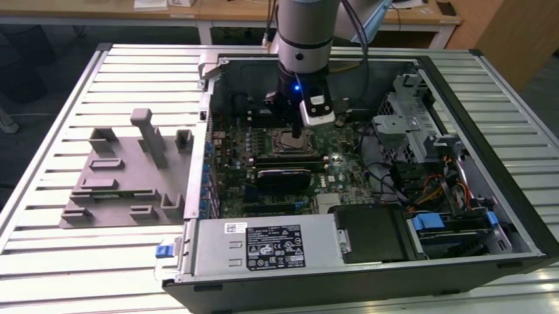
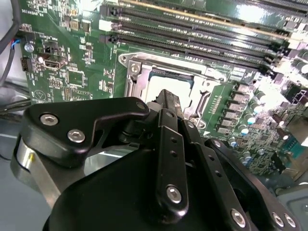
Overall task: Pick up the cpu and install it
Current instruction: 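Install the second cpu locking lever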
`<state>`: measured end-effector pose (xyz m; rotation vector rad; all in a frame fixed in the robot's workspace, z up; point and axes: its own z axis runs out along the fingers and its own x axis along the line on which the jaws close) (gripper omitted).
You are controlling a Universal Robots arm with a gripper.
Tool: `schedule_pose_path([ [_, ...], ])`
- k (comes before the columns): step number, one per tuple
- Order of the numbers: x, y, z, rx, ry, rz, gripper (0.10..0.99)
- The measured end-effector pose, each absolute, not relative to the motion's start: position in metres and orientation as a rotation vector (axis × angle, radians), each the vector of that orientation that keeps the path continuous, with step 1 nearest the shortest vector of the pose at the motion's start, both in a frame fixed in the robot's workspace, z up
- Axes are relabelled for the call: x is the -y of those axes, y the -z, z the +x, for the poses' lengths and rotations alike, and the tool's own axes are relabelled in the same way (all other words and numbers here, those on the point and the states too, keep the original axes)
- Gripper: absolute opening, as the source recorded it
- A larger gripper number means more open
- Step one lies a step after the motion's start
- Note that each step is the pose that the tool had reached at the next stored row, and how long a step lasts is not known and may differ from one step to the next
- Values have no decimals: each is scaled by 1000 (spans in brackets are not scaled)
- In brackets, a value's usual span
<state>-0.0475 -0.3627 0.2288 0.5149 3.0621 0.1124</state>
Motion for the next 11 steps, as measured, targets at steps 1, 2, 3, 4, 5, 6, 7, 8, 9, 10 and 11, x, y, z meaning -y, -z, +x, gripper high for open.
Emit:
schedule_pose_path([
  [1, 364, -229, -47, -3062, -112, 515, 106],
  [2, 365, -229, -47, -3062, -112, 515, 106],
  [3, 366, -229, -47, -3062, -112, 515, 106],
  [4, 367, -229, -48, -3062, -112, 515, 106],
  [5, 368, -229, -47, -3062, -112, 515, 106],
  [6, 369, -229, -47, -3062, -112, 515, 106],
  [7, 370, -229, -47, -3062, -112, 515, 106],
  [8, 371, -229, -47, -3062, -112, 515, 106],
  [9, 373, -229, -47, -3062, -112, 515, 106],
  [10, 374, -229, -47, -3062, -112, 515, 106],
  [11, 375, -229, -47, -3062, -112, 515, 106],
])
